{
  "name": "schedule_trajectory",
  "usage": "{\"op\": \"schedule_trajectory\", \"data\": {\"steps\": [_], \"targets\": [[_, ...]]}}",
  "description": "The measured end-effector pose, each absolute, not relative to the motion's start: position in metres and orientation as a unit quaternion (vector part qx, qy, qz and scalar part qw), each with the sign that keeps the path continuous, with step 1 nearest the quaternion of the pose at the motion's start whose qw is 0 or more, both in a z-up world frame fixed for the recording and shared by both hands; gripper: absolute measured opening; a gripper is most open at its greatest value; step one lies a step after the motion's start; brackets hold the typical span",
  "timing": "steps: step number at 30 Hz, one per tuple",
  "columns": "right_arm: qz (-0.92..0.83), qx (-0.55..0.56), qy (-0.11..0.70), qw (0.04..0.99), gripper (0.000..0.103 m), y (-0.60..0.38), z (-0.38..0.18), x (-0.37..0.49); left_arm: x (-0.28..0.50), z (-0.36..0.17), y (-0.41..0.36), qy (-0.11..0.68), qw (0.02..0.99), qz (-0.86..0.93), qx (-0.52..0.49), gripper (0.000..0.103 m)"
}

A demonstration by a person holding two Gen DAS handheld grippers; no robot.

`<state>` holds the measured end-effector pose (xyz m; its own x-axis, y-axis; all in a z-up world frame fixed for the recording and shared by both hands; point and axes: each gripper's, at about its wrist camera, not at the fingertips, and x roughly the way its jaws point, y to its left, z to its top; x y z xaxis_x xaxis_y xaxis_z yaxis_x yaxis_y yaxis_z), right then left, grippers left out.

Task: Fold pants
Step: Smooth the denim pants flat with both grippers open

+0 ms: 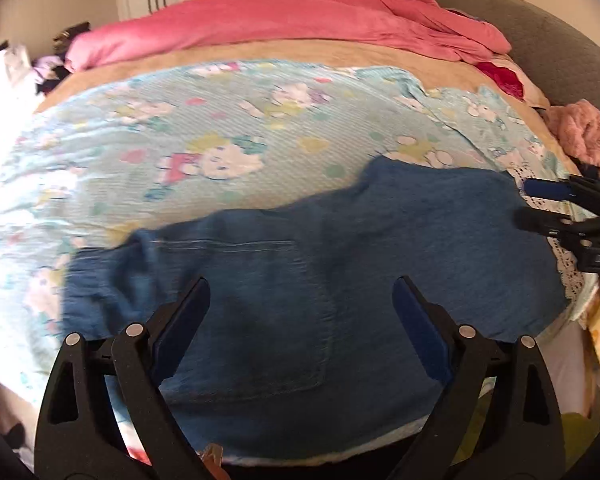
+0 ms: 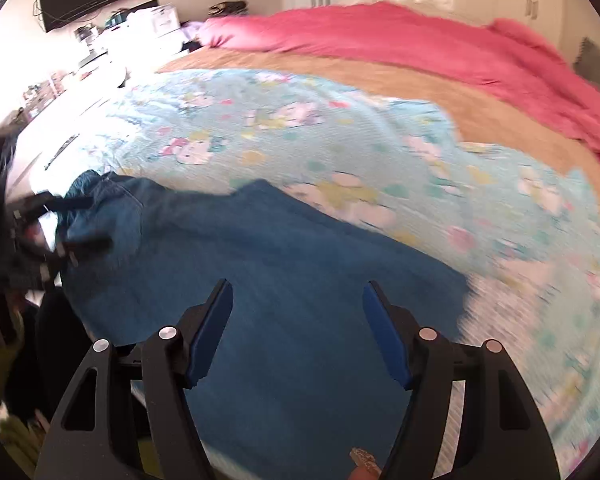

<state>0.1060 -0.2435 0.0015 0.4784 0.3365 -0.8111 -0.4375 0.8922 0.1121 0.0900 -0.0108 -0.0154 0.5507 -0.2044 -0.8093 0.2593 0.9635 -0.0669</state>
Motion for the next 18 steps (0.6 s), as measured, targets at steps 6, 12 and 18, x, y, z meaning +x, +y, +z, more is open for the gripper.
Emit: {"op": "schedule_trajectory", "data": {"steps": [6, 12, 18], "targets": [[0.224, -0.051, 0.523, 0.821, 0.066, -0.217, -0.051, 0.153, 0.099, -0.059, -0.009, 0.495, 0.862, -0.094, 0.055, 0.086], [0.206, -0.026, 0.509, 0.835, 0.063, -0.234, -0.049, 0.158, 0.091, -0.061, -0.001, 0.484, 0.867, -0.109, 0.037, 0.086], [0.158, -0.013, 0.486, 0.860, 0.064, -0.271, -0.022, 0.140, 0.082, -0.042, 0.006, 0.455, 0.882, -0.121, -0.002, 0.086]]}}
